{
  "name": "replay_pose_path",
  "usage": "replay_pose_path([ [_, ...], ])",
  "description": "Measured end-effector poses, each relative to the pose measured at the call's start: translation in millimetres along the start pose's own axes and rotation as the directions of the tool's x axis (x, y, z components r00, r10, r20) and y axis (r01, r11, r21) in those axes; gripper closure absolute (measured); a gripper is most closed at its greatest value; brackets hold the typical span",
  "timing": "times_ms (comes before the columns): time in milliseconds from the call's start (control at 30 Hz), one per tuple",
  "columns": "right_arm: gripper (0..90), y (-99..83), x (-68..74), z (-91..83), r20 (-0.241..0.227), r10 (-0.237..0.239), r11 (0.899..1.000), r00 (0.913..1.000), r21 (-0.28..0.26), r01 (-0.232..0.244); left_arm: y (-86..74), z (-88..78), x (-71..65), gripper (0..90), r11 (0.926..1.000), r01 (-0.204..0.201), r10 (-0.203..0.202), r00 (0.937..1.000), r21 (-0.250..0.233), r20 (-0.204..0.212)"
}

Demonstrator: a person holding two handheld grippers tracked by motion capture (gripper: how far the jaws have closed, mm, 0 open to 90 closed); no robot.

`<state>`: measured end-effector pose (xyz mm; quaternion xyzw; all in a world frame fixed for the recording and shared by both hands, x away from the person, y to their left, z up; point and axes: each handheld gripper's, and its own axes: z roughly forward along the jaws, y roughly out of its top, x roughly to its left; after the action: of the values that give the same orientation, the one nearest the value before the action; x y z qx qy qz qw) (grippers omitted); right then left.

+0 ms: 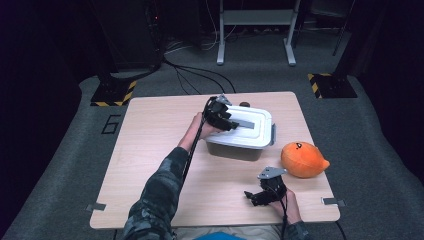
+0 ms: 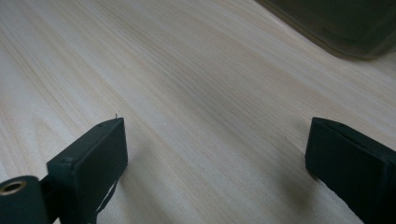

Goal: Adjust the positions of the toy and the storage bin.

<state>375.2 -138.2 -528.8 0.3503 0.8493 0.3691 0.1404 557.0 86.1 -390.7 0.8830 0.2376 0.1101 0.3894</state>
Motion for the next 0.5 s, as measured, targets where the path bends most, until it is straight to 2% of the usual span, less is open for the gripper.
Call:
replay_pose_path([
  [200, 5.0, -0.1, -0.3, 0.2, 0.000, -0.003, 1.000, 1.0000, -0.001, 0.003, -8.5, -9.5, -10.2, 49.9, 0.9999, 0.010, -0.010, 0.9995, -0.006, -0.028],
  [500, 5.1, -0.1, -0.3, 0.2, 0.002, -0.002, 1.000, 1.0000, -0.004, 0.002, -21.6, -24.5, -24.4, 56.2, 1.0000, 0.004, -0.004, 0.9978, -0.007, -0.066],
])
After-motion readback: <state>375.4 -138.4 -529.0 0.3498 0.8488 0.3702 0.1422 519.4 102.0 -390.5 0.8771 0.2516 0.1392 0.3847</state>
